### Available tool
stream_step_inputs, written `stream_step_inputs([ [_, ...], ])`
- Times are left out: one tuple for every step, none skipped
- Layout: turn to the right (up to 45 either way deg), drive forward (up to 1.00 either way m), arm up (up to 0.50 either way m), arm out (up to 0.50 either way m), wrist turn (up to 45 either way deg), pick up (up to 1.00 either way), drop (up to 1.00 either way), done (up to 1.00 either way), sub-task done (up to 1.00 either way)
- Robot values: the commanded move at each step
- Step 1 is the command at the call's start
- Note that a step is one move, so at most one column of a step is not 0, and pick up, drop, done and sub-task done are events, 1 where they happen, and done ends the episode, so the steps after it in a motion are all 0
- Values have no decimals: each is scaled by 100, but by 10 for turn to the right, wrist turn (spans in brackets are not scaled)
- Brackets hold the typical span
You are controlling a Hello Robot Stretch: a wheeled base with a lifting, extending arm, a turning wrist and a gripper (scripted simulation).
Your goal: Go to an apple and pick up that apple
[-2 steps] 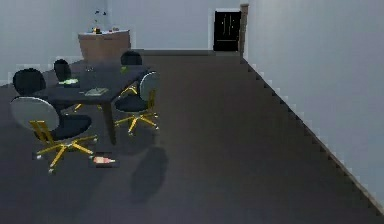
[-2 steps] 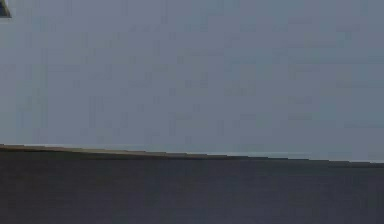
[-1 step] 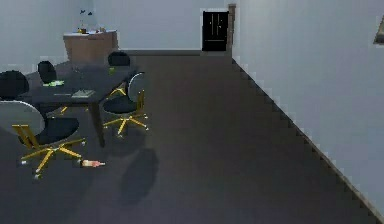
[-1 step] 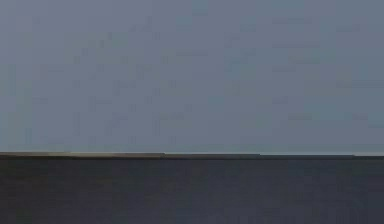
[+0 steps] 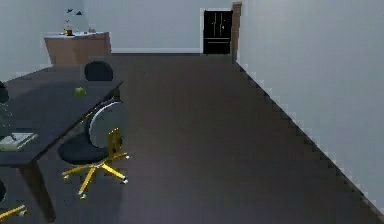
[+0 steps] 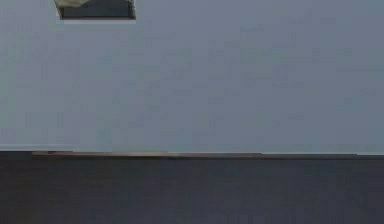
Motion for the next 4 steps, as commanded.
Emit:
stream_step_inputs([
  [0, 100, 0, 0, 0, 0, 0, 0, 0],
  [0, 100, 0, 0, 0, 0, 0, 0, 0],
  [0, 5, 0, 0, 0, 0, 0, 0, 0],
  [-450, 0, 0, 0, 0, 0, 0, 0, 0],
])
